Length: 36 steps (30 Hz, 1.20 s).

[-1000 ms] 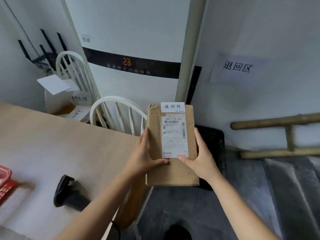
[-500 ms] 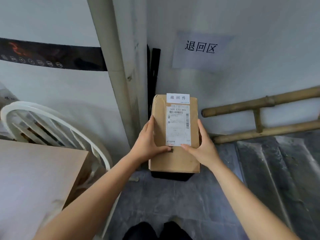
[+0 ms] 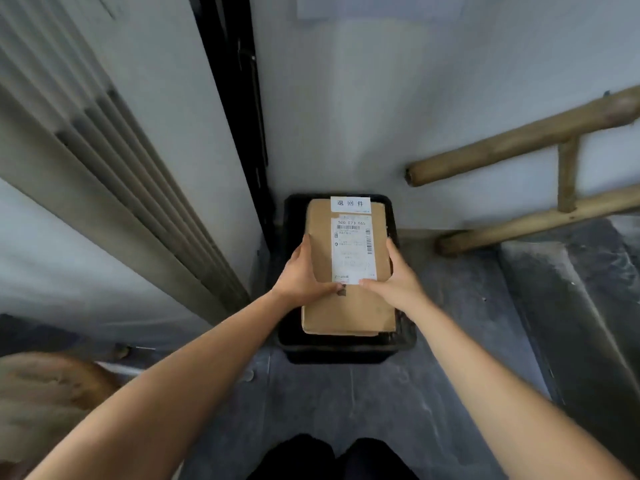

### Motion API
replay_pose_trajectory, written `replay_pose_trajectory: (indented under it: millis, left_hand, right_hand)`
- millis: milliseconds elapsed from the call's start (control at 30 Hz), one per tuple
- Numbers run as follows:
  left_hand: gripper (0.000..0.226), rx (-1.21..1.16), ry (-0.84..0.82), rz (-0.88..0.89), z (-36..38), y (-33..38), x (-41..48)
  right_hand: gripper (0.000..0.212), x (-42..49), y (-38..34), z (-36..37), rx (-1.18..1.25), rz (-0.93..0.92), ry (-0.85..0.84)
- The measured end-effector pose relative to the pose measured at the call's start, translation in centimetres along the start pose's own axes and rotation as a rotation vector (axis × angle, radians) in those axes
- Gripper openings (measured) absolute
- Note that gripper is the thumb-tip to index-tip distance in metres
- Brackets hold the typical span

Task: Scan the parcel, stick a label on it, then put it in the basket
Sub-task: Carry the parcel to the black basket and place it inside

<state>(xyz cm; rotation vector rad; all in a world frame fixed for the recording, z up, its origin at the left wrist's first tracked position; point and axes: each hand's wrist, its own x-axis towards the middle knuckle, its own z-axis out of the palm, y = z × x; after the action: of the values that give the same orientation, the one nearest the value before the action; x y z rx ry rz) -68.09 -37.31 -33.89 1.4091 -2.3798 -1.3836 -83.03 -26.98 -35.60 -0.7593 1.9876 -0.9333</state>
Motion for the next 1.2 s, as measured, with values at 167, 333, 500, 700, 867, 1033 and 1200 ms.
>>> replay_pose_trajectory:
  millis: [167,333,500,700,867,1033,1200]
  left_hand:
    - [0.113,0.006,-0.025,-0.077,7.0,-8.5,8.9]
    - [0.108,-0.012,-0.016,-0.125,10.7,-14.0,14.7]
    - [0.105,0.083,-0.008,-0.189,9.9,-14.7,14.7]
    - [0.089,0.262,-0.112,-0.150,5.3,-9.4,9.1]
    - [0.082,0.391,-0.152,-0.136,-0.2,-1.5,2.7]
    - [0.072,0.485,-0.131,-0.079,-6.8,7.6,-3.9]
    - [0.068,0.559,-0.100,-0.004,-12.5,15.0,-9.7]
  right_hand:
    - [0.102,9.4,9.1,4.6,-0.056,0.072,-0.039]
    - [0.102,15.3,13.8,7.7,-0.109,0.088,-0.055]
    - [0.096,15.7,13.4,7.8,-0.188,0.135,-0.026]
    - [0.097,9.7,8.0,4.0,-0.183,0.185,-0.063]
    - [0.092,2.8,-0.4,-0.4,-0.190,0.149,-0.058]
    - [0.080,-4.9,-9.4,-5.3,-0.147,0.123,-0.021]
    - [0.064,-12.0,-17.6,-10.0,-0.118,0.054,0.016]
